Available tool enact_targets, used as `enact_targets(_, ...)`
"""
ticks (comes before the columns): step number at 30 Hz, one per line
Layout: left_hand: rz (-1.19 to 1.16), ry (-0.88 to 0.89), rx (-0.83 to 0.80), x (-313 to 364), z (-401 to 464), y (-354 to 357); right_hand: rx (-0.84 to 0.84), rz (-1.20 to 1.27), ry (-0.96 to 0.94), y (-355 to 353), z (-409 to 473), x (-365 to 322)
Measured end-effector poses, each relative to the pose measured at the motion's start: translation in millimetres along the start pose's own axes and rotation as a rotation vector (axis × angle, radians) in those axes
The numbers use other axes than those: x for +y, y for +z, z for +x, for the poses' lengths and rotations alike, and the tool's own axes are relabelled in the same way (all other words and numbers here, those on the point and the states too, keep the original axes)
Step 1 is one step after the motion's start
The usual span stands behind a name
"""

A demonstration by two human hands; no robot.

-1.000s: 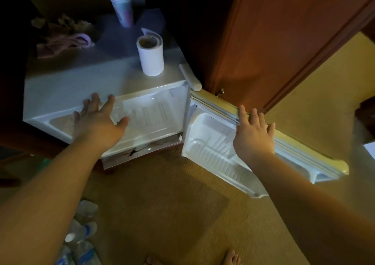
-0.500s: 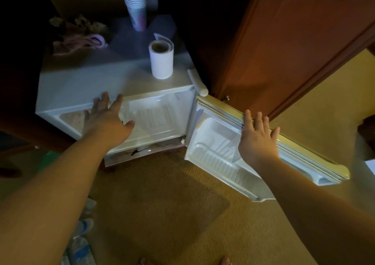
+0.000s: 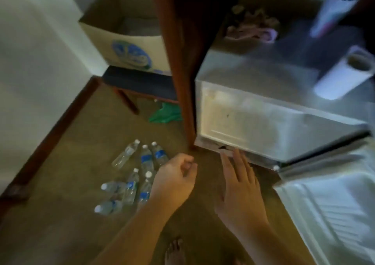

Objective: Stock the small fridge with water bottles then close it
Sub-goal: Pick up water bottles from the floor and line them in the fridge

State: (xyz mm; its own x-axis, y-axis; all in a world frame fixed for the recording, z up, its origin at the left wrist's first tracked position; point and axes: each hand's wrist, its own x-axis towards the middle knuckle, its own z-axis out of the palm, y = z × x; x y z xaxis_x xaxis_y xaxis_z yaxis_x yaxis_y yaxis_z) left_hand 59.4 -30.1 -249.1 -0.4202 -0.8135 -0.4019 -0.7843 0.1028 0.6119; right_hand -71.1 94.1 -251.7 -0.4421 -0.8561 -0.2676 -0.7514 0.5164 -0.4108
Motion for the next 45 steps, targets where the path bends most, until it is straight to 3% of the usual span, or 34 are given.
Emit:
enact_targets(5, -0.104, -0.299, 0.058, -96, -46, 0, -0.21, 0.224, -0.079, 72, 3, -55)
enact_targets(12, -0.28, -0.593, 0.383, -187, -68, 10, -0.387, 0.17, -0.254, 149, 8, -72)
enact_targets(17, -0.297, -0.681, 0.411, -252, -51, 32, -0.431, 0.072, -0.345, 212, 40, -80)
enact_targets(25, -0.164, -0.586, 0.251, -373, 55, 75, -0.313, -0.099, -0.493, 330, 144, -111)
enact_targets(31, 0.019, -0.533, 0.141, -438, 128, 107, -0.355, -0.172, -0.571, 381, 201, -112)
enact_targets(39, 0.36, -0.492, -0.002, -472, 197, 183, -0.409, -0.19, -0.602, 417, 242, -88)
enact_targets(45, 0.512, -0.443, 0.044, -486, 209, 208, -0.348, 0.005, -0.609, 395, 252, -62)
